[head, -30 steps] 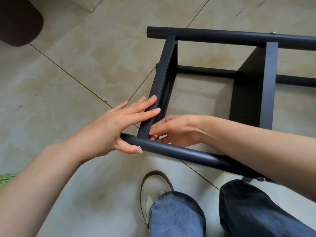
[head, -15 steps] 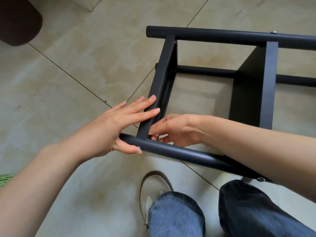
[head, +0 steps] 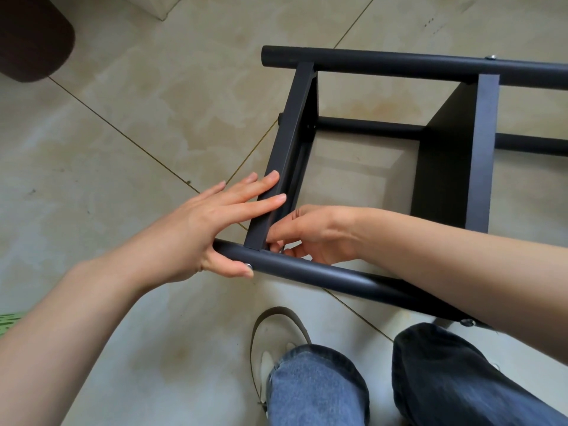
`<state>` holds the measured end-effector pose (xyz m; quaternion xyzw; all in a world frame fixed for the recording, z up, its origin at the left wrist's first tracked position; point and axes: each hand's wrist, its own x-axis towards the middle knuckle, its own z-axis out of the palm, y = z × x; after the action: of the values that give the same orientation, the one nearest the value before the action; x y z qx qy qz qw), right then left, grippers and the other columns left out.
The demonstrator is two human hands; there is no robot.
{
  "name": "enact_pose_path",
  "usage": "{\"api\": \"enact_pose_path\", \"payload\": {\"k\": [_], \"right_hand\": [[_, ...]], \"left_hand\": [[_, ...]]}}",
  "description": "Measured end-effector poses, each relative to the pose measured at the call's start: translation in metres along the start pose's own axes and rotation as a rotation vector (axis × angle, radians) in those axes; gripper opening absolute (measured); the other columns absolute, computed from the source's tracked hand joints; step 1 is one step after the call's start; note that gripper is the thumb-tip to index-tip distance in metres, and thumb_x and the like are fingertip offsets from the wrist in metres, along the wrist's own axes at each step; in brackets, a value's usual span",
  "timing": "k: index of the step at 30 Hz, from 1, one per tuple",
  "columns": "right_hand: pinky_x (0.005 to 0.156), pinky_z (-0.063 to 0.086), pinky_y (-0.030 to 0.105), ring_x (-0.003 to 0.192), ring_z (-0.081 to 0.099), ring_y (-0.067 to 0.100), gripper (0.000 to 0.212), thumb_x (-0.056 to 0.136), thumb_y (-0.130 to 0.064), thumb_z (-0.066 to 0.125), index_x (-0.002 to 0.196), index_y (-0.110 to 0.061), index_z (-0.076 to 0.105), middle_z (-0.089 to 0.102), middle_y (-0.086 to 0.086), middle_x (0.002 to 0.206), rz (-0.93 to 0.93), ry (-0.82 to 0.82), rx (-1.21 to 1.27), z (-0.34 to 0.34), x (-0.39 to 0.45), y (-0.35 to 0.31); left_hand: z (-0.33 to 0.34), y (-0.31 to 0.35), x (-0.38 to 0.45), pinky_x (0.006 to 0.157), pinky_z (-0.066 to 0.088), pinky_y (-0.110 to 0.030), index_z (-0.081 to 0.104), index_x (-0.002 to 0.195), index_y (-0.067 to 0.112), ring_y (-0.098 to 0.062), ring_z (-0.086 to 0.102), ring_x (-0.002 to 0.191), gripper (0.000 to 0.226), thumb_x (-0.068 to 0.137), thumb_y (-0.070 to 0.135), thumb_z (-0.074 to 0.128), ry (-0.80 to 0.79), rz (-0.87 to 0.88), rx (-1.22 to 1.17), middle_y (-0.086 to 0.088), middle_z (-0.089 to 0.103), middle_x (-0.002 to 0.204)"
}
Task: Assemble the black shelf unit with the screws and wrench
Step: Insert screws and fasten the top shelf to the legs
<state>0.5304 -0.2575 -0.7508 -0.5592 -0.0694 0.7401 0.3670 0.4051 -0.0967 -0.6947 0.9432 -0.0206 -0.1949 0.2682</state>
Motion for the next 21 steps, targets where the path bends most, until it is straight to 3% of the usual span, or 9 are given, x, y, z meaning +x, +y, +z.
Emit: {"api": "enact_pose_path", "payload": {"k": [10,14,21], "right_hand": [[0.062,0.044,0.027,0.067,0.052,0.013,0.021,0.093,-0.020,0.063,0.073,-0.015,0.068,0.058,-0.001,0.068,0.020,-0.016,0.011,-0.0020,-0.0029,-0.0023],[0.062,0.043,0.027,0.066,0.050,0.013,0.011,0.093,-0.019,0.063,0.087,-0.012,0.069,0.055,0.001,0.069,0.025,0.008,0.015,-0.0001,-0.0017,-0.0037],[0.062,0.044,0.027,0.063,0.051,0.013,0.024,0.093,-0.017,0.063,0.070,-0.014,0.067,0.057,0.001,0.068,0.021,-0.013,0.035,-0.0024,-0.0014,-0.0025]], "left_hand": [[-0.0007,-0.0003,0.0000,0.117,-0.004,-0.012,0.020,0.148,0.050,0.009,0.000,0.148,0.105,0.069,0.033,0.088,0.003,0.007,-0.011,0.040,-0.003,0.157],[-0.0017,0.0006,0.0000,0.117,-0.005,-0.011,0.020,0.147,0.050,0.010,-0.001,0.148,0.104,0.070,0.033,0.087,-0.004,0.006,-0.014,0.041,-0.003,0.156],[-0.0014,0.0007,0.0001,0.117,-0.005,-0.011,0.020,0.147,0.051,0.010,0.000,0.148,0.104,0.069,0.033,0.087,-0.005,0.004,-0.017,0.041,-0.004,0.156]]}}
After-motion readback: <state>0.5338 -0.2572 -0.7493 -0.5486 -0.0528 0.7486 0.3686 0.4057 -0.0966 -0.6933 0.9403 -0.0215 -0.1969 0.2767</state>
